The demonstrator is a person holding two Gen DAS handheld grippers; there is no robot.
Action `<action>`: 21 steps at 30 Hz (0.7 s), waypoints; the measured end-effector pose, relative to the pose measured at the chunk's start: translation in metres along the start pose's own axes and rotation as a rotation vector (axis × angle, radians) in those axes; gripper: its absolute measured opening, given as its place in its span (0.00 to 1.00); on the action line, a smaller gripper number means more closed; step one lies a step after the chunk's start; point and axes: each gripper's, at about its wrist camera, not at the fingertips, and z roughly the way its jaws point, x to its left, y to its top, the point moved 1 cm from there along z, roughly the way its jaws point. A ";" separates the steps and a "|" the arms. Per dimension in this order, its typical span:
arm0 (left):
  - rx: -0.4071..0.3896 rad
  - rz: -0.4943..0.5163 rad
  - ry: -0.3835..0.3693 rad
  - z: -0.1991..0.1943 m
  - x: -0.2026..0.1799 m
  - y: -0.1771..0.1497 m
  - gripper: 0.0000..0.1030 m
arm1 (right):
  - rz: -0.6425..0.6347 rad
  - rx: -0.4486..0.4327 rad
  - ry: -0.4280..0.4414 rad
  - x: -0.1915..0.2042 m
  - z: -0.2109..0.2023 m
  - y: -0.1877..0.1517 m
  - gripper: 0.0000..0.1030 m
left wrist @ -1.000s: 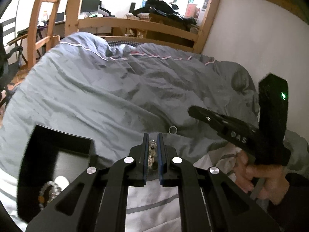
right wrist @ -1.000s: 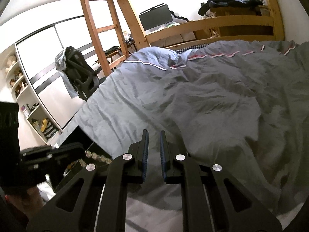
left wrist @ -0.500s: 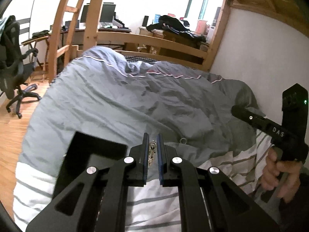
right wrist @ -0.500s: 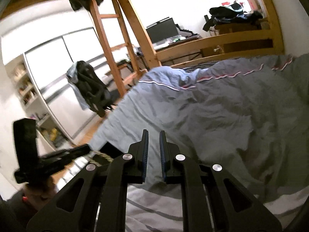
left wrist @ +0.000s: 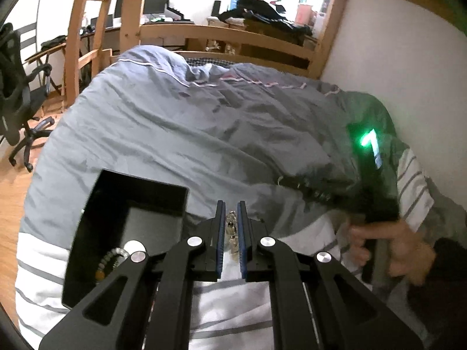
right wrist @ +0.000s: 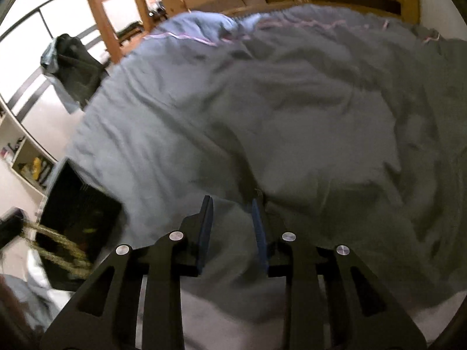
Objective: Organize jewelry
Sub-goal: 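Grasp the metal ring with the right tool while the left tool holds the bracelet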
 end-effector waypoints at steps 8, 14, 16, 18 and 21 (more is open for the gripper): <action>0.053 0.068 -0.006 0.023 -0.016 -0.004 0.08 | 0.027 -0.017 0.031 -0.020 0.029 -0.008 0.20; 0.048 0.105 -0.017 0.024 -0.026 -0.006 0.08 | 0.039 -0.126 0.116 -0.018 0.005 0.003 0.20; 0.039 0.091 -0.010 0.021 -0.022 -0.004 0.08 | 0.039 -0.153 0.138 -0.012 -0.008 0.007 0.20; 0.026 0.071 -0.002 0.016 -0.018 -0.002 0.08 | 0.024 -0.183 0.154 -0.002 -0.025 0.012 0.20; -0.005 0.038 0.007 0.003 -0.008 0.004 0.08 | -0.009 -0.217 0.172 0.018 -0.053 0.015 0.20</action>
